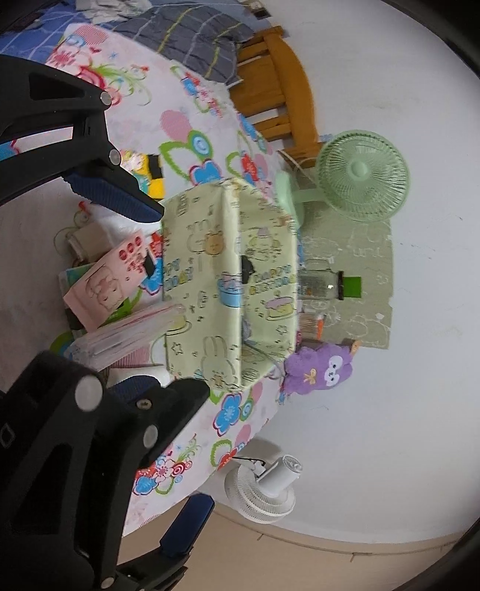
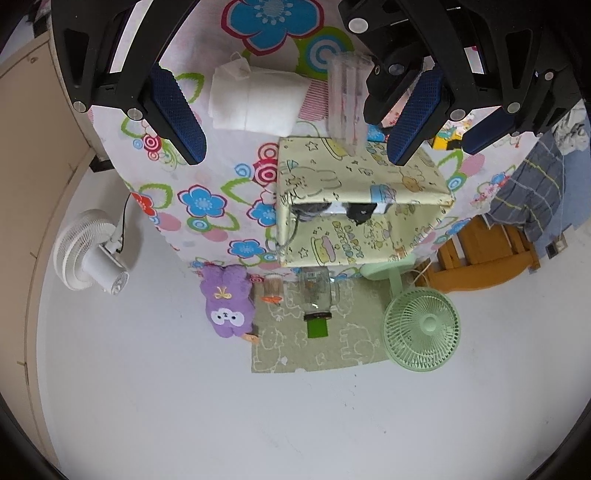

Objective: Organize soft objects
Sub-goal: 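Grasp the clear plastic bag with the left tool while the right tool grasps the white cloth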

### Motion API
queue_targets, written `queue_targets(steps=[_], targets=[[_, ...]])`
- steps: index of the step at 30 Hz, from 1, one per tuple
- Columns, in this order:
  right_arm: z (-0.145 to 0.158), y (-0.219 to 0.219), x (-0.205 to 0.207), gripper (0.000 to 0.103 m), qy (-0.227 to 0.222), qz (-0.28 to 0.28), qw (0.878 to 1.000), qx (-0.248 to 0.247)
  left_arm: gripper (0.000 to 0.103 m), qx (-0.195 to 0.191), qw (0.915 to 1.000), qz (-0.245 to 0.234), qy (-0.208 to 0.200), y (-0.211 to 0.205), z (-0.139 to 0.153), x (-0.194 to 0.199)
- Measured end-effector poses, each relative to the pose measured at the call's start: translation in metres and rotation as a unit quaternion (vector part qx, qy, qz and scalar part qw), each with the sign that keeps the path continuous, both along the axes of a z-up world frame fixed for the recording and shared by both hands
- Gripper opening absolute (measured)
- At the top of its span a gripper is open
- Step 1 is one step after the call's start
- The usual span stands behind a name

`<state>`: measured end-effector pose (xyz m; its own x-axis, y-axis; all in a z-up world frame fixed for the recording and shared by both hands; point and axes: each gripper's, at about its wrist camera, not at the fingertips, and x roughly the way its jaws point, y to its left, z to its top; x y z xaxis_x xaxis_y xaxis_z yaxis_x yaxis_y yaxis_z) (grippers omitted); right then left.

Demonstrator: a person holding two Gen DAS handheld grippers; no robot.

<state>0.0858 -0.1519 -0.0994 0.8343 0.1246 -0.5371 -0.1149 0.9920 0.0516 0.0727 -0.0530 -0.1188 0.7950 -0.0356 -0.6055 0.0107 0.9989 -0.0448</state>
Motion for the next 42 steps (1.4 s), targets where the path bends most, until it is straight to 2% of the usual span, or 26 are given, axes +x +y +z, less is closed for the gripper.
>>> queue_targets(steps=[11,19,23,25,27,32,36,42], targets=[[-0.028,-0.007,0.014,0.1,0.03,-0.003,1.0,0.011,0.086,0.0,0.9993,0.015,0.033,-0.002,-0.026,0.015],[-0.037,-0.016,0.023,0.1,0.048,-0.01,0.999,0.022,0.085,0.004,0.9991,0.004,0.042,-0.011,-0.03,0.024],[-0.04,-0.024,0.03,0.1,0.056,-0.018,0.998,0.022,0.078,0.012,0.9987,-0.006,0.05,-0.019,-0.034,0.031],[-0.044,-0.026,0.032,0.1,0.06,-0.025,0.998,0.018,0.068,0.017,0.9981,-0.009,0.059,-0.023,-0.038,0.035],[-0.049,-0.03,0.034,0.1,0.069,-0.032,0.997,0.02,0.054,0.015,0.9972,-0.014,0.072,-0.026,-0.044,0.04],[-0.057,-0.035,0.039,0.1,0.082,-0.035,0.996,0.028,0.036,0.016,0.9963,-0.033,0.078,-0.034,-0.048,0.044],[-0.061,-0.037,0.045,0.1,0.092,-0.037,0.995,0.029,0.029,0.018,0.996,-0.039,0.079,-0.038,-0.05,0.046],[-0.072,-0.037,0.056,0.1,0.113,-0.034,0.992,0.034,0.027,0.027,0.9953,-0.043,0.082,-0.041,-0.054,0.049]])
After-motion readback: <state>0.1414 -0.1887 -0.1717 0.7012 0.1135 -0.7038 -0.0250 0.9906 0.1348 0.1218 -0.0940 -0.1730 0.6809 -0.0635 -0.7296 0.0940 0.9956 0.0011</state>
